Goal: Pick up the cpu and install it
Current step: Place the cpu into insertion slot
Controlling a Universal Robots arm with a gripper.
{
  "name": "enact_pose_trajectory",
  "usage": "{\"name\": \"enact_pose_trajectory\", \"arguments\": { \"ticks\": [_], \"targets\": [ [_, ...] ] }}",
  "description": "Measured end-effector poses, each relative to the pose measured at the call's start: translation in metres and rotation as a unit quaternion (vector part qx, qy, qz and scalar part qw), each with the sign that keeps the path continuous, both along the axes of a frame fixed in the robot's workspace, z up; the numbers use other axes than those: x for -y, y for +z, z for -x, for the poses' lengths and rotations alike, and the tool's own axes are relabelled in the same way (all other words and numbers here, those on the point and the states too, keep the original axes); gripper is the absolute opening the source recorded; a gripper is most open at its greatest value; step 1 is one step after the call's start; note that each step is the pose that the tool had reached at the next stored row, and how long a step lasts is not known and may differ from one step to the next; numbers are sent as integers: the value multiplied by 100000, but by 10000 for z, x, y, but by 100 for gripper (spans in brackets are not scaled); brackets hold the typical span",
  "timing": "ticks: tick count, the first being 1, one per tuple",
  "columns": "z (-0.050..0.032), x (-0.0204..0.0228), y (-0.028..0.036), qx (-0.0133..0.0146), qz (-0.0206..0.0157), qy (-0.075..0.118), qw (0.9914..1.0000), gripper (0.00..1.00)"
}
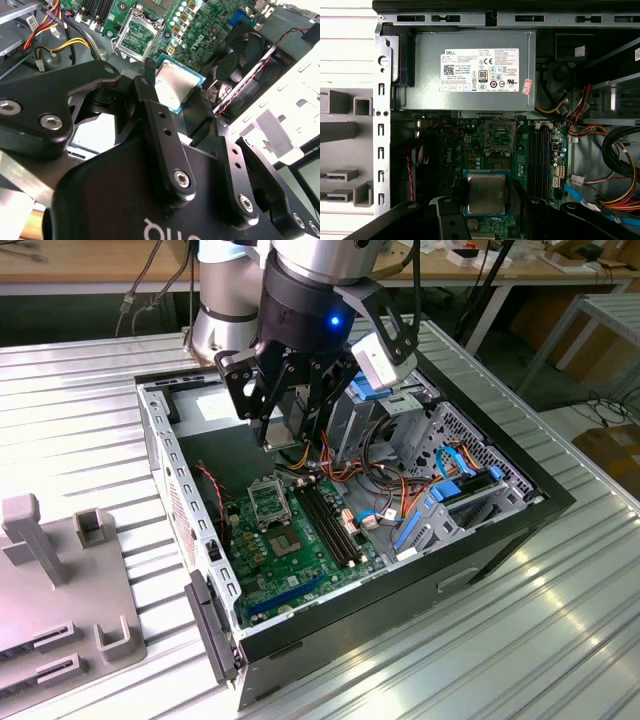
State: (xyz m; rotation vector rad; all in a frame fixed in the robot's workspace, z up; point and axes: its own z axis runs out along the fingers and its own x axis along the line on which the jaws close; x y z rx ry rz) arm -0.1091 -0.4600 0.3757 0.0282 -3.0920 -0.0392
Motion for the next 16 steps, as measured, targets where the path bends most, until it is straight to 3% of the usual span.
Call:
{"name": "enact_pose_trajectory", "arguments": {
  "ticks": [2, 3, 4, 5, 6, 16],
  "targets": [
    [0, 0, 0, -2, -1, 2, 100000, 47],
    [-3, 0, -39, 1, -4, -5, 100000, 47],
    [-25, 0, -191, 0, -3, -4, 100000, 47],
    [-54, 0, -250, -1, 1, 4, 100000, 47],
    [-124, 0, -419, 0, 26, 3496, 99939, 47],
    [-124, 1, -453, -1, 34, 3561, 99937, 47]
  ]
}}
